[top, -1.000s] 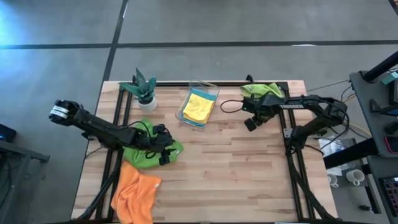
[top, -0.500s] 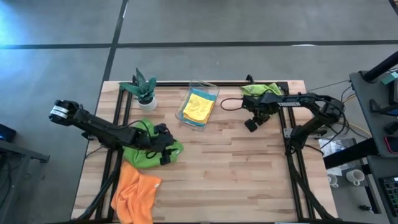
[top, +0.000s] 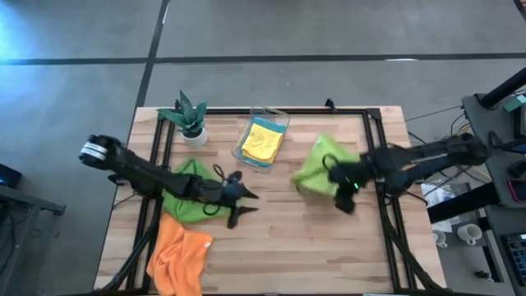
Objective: Fold microfiber towels
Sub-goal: Fold the light green microfiber cloth
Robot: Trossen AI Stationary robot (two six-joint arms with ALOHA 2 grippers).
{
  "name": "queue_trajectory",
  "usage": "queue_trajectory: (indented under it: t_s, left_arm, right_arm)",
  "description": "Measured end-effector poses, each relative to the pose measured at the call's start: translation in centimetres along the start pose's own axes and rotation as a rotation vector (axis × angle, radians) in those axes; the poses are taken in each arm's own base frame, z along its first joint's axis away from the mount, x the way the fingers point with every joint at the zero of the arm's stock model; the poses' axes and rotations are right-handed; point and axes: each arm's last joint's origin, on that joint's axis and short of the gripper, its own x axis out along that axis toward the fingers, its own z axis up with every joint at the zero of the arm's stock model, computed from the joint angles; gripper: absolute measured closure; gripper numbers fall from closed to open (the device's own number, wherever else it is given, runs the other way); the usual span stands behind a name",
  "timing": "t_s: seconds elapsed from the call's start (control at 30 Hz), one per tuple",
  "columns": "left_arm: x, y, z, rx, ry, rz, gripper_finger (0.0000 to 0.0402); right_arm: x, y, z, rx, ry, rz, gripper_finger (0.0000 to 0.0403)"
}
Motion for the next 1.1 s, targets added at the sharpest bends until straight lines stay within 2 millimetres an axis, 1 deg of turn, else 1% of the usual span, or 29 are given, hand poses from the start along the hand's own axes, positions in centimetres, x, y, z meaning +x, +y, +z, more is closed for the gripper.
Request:
queue_trajectory:
  t_s: [0.07, 0.17, 0.23, 0.33, 0.47, 0.57, 0.63, 0.7, 0.8, 0.93, 1.0, 1.1]
  left_arm:
    - [1.8, -0.9, 0.1, 0.023, 0.008, -0.04, 0.0227]
    - [5.0, -2.7, 0.4, 0.087, 0.066, -0.074, 0.0227]
    - [7.3, -4.0, 0.7, 0.149, 0.11, -0.084, 0.0226]
    - [10.4, -5.4, 1.1, 0.25, 0.19, -0.068, 0.0226]
    - [13.1, -6.6, 1.2, 0.471, 0.315, -0.029, 0.0226]
    - [14.2, -7.4, 1.2, 0.675, 0.409, 0.081, 0.0226]
    - [14.5, -7.4, 1.9, 0.829, 0.487, 0.164, 0.0226]
    - [14.7, -7.1, 2.8, 0.933, 0.546, 0.22, 0.0226]
    - [14.8, -6.8, 3.3, 1.115, 0.59, 0.179, 0.0226]
    - [14.8, -6.7, 1.9, 1.46, 0.646, 0.051, 0.0226]
    - [14.8, -6.6, 1.2, 1.53, 0.648, 0.029, 0.0226]
    - [15.0, -5.9, 0.6, 1.539, 0.648, 0.039, 0.0226]
  right_arm:
    - [0.2, 1.8, -1.6, -0.066, 0.017, 0.051, 0.0394]
    - [1.0, 3.8, -3.6, -0.11, 0.025, 0.077, 0.0394]
    - [1.6, 4.6, -4.5, -0.112, 0.022, 0.06, 0.0394]
    - [2.7, 5.5, -5.6, -0.09, 0.07, 0.035, 0.0394]
    - [4.0, 7.0, -7.1, -0.059, 0.121, 0.021, 0.0394]
    - [4.5, 8.0, -8.1, -0.071, 0.147, 0.04, 0.0394]
    - [4.7, 8.2, -8.6, -0.062, 0.162, 0.029, 0.0394]
    - [4.7, 8.2, -8.8, -0.053, 0.166, 0.026, 0.0394]
    - [4.6, 8.3, -8.8, -0.044, 0.165, 0.029, 0.0394]
    - [4.5, 8.2, -8.8, -0.048, 0.162, 0.034, 0.0394]
    - [4.5, 8.2, -8.8, -0.048, 0.163, 0.032, 0.0394]
    - [4.5, 8.2, -8.8, -0.052, 0.163, 0.032, 0.0394]
